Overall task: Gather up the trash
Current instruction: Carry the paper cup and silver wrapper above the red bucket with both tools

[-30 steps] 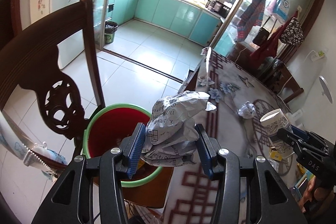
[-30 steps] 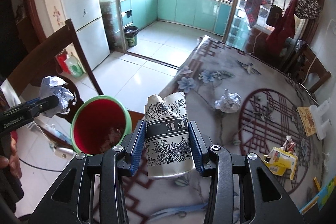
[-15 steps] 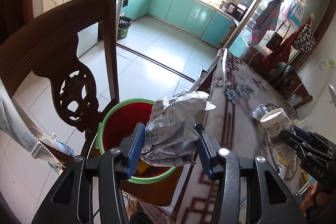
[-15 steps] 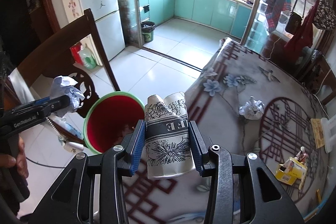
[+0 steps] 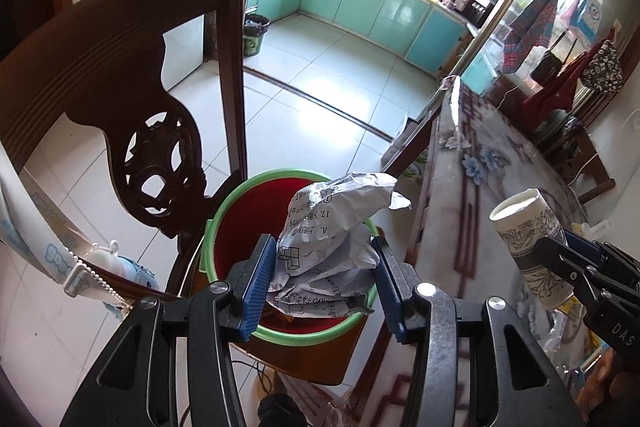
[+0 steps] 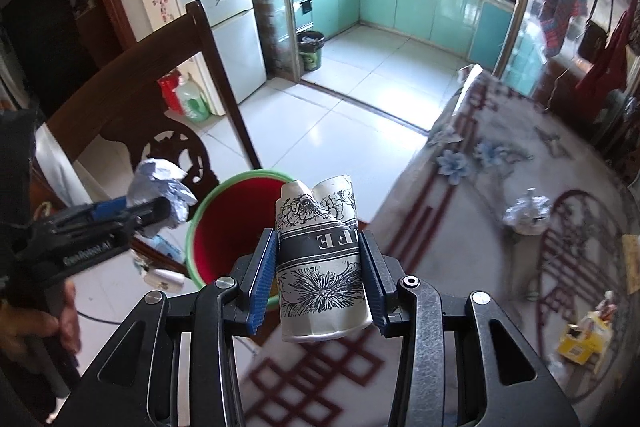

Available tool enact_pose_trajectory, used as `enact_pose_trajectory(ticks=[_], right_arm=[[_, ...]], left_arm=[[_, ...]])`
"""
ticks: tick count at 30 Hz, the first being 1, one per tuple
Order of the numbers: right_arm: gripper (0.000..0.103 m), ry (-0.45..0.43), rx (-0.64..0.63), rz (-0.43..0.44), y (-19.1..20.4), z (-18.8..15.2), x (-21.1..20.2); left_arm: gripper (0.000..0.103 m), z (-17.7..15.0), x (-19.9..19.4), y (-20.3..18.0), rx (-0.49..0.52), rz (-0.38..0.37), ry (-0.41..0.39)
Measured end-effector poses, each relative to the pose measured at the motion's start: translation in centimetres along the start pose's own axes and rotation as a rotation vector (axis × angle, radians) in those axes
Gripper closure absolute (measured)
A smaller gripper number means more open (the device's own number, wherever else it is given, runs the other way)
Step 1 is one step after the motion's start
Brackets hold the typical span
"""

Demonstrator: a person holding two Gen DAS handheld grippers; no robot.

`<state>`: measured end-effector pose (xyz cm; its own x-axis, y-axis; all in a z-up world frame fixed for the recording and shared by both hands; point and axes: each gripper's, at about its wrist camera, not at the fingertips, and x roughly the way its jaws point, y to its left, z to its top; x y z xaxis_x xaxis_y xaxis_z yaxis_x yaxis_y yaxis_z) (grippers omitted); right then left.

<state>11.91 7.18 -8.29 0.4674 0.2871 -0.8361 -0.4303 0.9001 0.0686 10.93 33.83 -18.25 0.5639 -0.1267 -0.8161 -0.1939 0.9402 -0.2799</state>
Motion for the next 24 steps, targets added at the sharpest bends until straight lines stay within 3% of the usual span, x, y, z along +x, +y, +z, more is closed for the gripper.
enact_pose_trajectory(ticks=[12,24], right_arm=[[0.064,0.095,-0.014,0.07,1.9,1.5,5.8],[0.064,0.135,-0.026,0.08,1.7,2.5,7.8]], left_arm=[[0.057,1.1,4.0,2.1,-0.023,0.05,0.071],[0.057,3.8,6.9,1.8,-0.021,0.055,0.089]])
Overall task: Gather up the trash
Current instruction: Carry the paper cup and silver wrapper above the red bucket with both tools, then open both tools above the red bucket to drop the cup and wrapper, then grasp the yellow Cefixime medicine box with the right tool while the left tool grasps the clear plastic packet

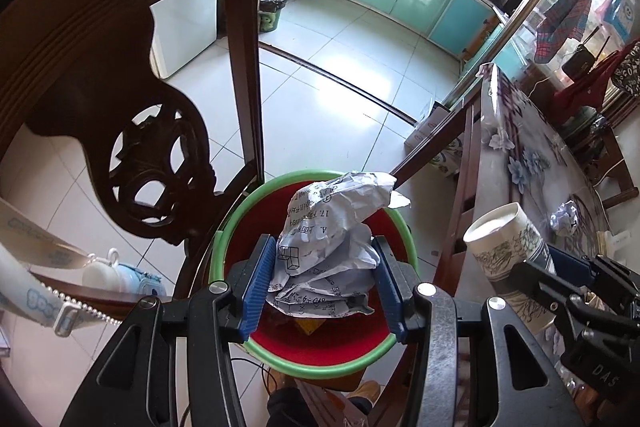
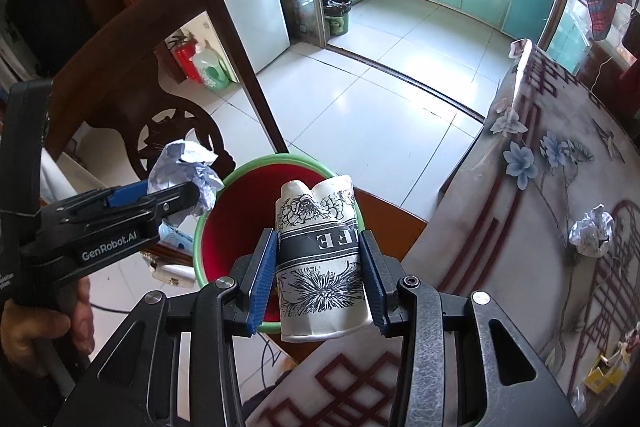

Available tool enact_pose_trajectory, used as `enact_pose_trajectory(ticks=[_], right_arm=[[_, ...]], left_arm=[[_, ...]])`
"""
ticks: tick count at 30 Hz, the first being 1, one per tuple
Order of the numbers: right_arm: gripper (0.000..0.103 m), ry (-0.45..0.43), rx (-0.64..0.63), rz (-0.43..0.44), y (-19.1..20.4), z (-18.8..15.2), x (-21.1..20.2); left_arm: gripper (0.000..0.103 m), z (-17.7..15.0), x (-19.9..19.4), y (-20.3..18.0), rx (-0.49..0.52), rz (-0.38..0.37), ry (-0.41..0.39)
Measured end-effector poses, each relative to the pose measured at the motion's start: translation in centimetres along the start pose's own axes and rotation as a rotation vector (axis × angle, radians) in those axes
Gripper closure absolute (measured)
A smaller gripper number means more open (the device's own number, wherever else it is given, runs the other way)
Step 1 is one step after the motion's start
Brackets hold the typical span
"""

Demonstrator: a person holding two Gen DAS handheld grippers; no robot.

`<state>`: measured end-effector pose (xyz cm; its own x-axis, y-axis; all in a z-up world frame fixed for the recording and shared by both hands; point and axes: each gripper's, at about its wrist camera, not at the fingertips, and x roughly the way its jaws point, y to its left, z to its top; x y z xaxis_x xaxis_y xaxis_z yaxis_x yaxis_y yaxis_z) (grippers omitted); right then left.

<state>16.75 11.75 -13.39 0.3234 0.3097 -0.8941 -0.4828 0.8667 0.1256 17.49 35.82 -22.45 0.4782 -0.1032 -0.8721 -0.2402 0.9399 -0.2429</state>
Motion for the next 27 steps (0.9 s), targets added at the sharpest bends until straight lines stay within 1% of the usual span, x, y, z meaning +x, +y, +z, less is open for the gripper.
enact_pose_trajectory(ticks=[11,14,16,18,20,27], right_arm=[[0.064,0.004,-0.009,0.022,0.1,0.2,0.4],[0.063,0.005,-0.008,0.037,0.1,0.2,0.3],[0.059,0.014,-0.007,0.055,0.2,0.1,0.4],[0.057,0.0,-0.008,0.05,0.3,0.1,0.1],[0.053,-0.007,-0.011,0.045,0.4,0.1,-0.2],[0.049,-0.032,0.015,0.038,-0.3,-0.6,-1.6]], left_arm=[[0.056,0.5,0.4,-0.1,-0.004,0.02,0.001],[0.053,0.4,0.4,0.1,-0.017,0.029,-0.001],[0.049,0.4,0.4,0.4,-0.034,0.039,0.003],[0.043,0.4,0.2,0.7,-0.055,0.044,0.002],[0.042,0.2,-0.1,1.0,-0.07,0.042,-0.004],[0.041,-0.3,-1.0,0.8,-0.075,0.041,-0.012]])
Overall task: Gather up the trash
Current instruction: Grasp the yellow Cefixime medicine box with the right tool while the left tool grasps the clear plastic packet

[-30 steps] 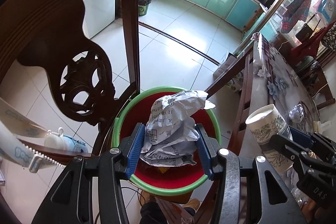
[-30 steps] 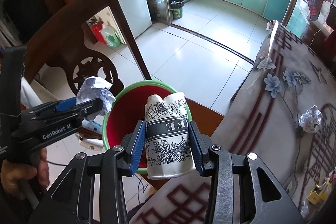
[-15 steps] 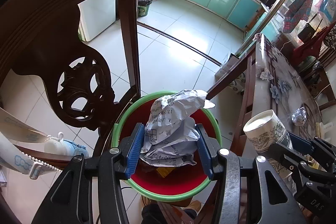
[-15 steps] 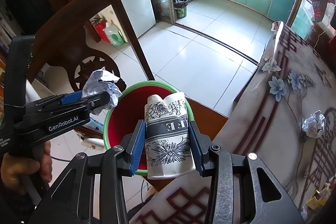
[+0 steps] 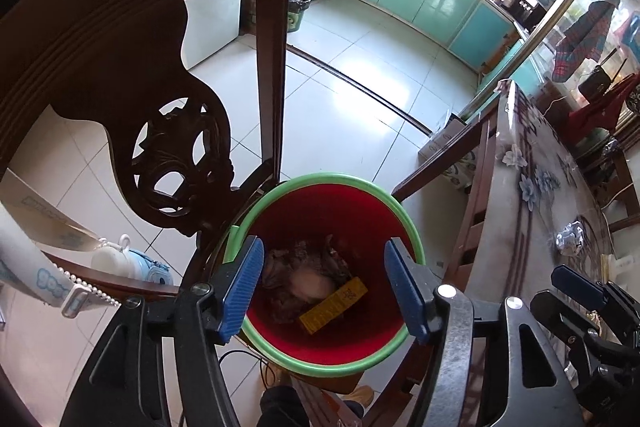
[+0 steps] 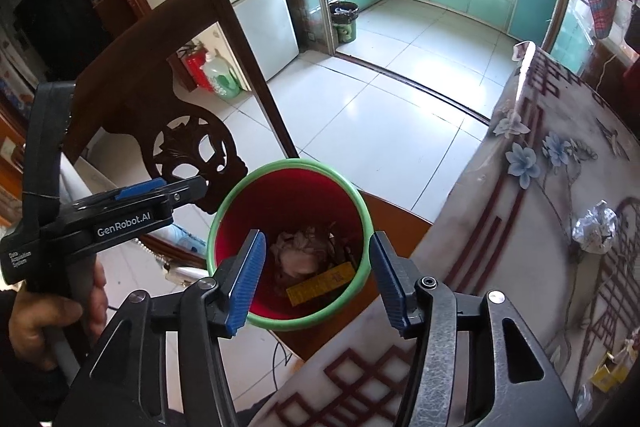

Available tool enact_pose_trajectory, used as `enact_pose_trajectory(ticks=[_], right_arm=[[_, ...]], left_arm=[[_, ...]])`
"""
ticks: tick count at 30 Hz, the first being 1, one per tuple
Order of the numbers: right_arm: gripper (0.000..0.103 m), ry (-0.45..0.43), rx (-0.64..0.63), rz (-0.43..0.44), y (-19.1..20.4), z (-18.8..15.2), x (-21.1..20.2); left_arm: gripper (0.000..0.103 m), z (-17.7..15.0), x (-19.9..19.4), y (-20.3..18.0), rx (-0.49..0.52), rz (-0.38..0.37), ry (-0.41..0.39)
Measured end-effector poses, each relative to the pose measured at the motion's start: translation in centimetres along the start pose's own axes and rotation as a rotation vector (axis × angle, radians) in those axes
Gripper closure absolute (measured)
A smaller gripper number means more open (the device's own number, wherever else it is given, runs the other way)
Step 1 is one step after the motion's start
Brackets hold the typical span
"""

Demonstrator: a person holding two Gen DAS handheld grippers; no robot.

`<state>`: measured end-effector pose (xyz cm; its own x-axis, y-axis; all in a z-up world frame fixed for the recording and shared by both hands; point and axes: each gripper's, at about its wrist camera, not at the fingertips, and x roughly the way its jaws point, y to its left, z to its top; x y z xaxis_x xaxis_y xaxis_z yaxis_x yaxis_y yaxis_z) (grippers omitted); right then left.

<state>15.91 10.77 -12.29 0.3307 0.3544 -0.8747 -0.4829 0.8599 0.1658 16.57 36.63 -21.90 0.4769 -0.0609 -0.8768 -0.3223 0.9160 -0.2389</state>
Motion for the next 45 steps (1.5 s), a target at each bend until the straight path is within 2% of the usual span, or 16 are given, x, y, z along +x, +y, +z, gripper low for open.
enact_pose_trajectory(ticks=[10,17,20,23,25,28,31,36,41,43,45], right_arm=[[0.038,-0.039,0.063,-0.049,-3.5,-2.8,-3.9],[0.034,-0.03,0.108,-0.209,-10.3,-7.5,-8.5],[0.029,0.001,0.128,-0.323,-15.2,-10.2,-11.2],[0.028,0.058,0.136,-0.418,-20.1,-12.9,-13.5],[0.028,0.119,0.095,-0.475,-23.3,-14.7,-14.4],[0.028,0.222,-0.004,-0.509,-27.1,-16.8,-14.7],[0.028,0.298,-0.093,-0.485,-30.1,-18.1,-14.4],[0.028,0.327,-0.167,-0.383,-33.7,-18.8,-13.8],[0.028,0.355,-0.158,-0.251,-36.1,-18.9,-11.7],[0.028,0.362,-0.165,-0.23,-36.5,-19.1,-11.2],[0.038,0.355,-0.151,-0.197,-36.8,-19.2,-11.2]], left_arm=[[0.041,-1.9,-1.6,-4.6,0.076,-0.049,-0.01],[0.041,-4.7,-1.7,-11.5,0.167,-0.106,0.02],[0.041,-6.3,-1.8,-15.2,0.213,-0.137,0.042],[0.041,-8.0,-1.7,-19.1,0.259,-0.171,0.064],[0.041,-9.5,-1.7,-22.5,0.297,-0.201,0.085],[0.041,-11.9,-1.9,-27.1,0.358,-0.246,0.112],[0.04,-14.7,-2.1,-31.8,0.429,-0.29,0.149],[0.04,-19.3,-1.9,-37.8,0.519,-0.318,0.218],[0.04,-23.5,-1.2,-41.6,0.576,-0.335,0.306],[0.04,-24.9,-0.7,-42.5,0.599,-0.327,0.336],[0.04,-25.7,-0.2,-43.5,0.612,-0.311,0.357]])
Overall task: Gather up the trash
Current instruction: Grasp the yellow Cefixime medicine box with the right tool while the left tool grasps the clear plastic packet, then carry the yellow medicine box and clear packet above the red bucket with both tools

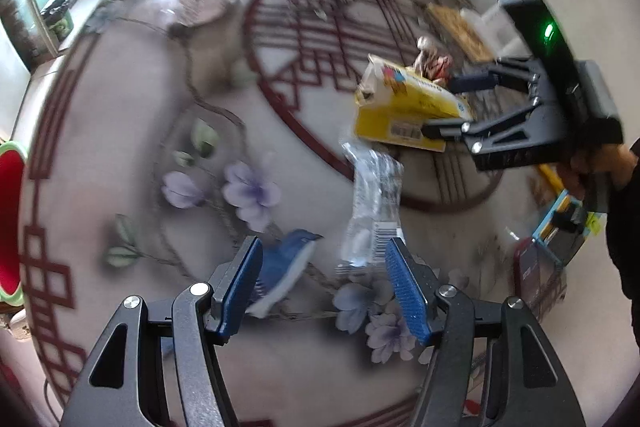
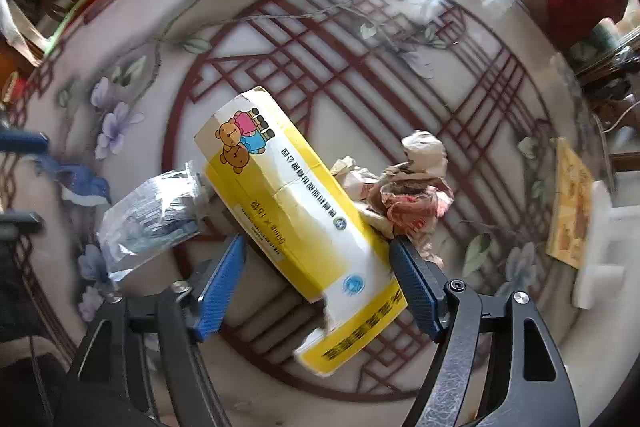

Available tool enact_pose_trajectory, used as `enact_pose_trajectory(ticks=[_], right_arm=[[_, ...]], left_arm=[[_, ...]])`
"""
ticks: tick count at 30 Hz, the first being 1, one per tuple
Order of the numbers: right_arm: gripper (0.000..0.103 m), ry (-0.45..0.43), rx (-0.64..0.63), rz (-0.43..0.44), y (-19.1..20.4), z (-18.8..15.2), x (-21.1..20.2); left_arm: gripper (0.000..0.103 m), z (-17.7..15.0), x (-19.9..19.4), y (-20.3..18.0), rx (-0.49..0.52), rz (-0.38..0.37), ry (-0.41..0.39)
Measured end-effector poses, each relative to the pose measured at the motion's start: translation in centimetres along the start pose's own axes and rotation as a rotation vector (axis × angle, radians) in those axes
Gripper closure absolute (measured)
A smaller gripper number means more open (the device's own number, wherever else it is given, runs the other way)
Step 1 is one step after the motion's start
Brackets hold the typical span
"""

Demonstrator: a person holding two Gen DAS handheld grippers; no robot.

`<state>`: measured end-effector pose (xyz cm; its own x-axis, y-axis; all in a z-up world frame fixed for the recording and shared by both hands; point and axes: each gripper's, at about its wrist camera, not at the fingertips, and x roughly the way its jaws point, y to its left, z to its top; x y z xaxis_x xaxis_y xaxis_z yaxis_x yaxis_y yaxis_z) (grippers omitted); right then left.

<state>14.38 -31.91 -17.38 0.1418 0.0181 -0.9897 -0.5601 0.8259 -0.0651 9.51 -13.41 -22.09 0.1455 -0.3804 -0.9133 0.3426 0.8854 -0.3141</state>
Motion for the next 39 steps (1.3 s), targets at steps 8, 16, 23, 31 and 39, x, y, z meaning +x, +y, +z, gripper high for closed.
enact_pose_trajectory(ticks=[8,16,23,31,39], right_arm=[[0.063,-0.064,0.167,0.144,-0.5,-4.6,-0.9],[0.051,-0.09,0.381,0.264,-1.7,-9.1,-0.5],[0.014,-0.154,0.413,0.229,-2.4,-7.3,-1.8],[0.014,-0.131,0.479,0.195,-1.8,-6.1,-0.4],[0.014,-0.102,0.481,0.142,0.8,-5.1,1.1]], left_arm=[[0.04,1.3,2.7,-2.6,0.036,0.021,0.04],[0.042,1.8,6.0,-3.5,0.074,0.04,0.093],[0.085,1.5,3.5,-2.3,0.061,-0.011,0.068],[0.086,3.3,-3.3,0.1,0.028,0.067,-0.141],[0.086,2.5,-5.4,2.3,-0.01,0.084,-0.176]])
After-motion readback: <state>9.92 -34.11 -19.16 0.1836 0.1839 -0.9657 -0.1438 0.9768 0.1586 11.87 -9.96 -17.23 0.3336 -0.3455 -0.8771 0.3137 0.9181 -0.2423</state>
